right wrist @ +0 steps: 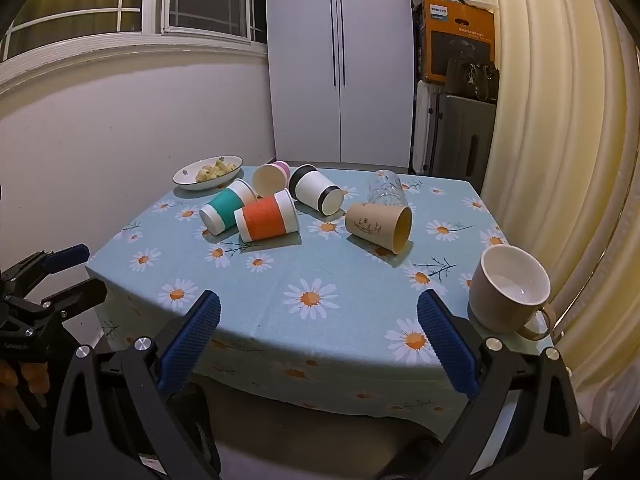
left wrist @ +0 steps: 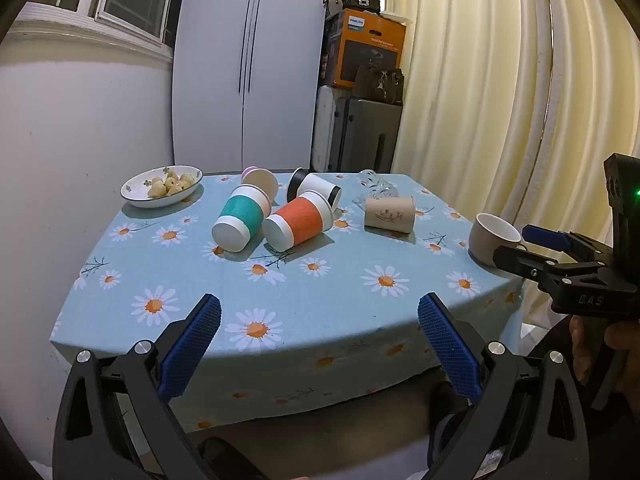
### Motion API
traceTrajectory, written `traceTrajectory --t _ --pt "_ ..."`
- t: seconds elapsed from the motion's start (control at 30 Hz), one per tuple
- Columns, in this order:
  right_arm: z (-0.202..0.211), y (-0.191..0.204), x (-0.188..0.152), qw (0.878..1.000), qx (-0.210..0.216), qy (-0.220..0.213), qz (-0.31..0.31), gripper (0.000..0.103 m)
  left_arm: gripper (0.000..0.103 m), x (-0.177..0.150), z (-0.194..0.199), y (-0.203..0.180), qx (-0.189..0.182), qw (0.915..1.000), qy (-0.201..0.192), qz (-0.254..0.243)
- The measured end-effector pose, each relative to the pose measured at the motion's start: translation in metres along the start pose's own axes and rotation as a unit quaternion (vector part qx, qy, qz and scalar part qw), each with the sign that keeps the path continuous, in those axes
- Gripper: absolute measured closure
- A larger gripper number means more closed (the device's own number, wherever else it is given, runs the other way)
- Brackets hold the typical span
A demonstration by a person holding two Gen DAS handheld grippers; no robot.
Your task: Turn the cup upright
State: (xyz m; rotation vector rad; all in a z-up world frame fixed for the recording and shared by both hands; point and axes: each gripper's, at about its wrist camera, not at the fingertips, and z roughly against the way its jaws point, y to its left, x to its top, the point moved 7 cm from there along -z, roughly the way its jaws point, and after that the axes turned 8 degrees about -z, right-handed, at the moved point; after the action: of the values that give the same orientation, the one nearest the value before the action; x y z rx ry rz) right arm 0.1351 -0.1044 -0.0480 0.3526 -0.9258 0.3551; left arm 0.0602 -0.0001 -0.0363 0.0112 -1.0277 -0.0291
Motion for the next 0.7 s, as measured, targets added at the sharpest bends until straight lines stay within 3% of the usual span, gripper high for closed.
traceTrajectory --t 0.7 --pt "0.0026 0.0 -0.0022 1.0 -0.004 0.004 0.006 0.005 0.007 -0.0014 0.0018 0.0004 0.002 1.0 0.001 0.0"
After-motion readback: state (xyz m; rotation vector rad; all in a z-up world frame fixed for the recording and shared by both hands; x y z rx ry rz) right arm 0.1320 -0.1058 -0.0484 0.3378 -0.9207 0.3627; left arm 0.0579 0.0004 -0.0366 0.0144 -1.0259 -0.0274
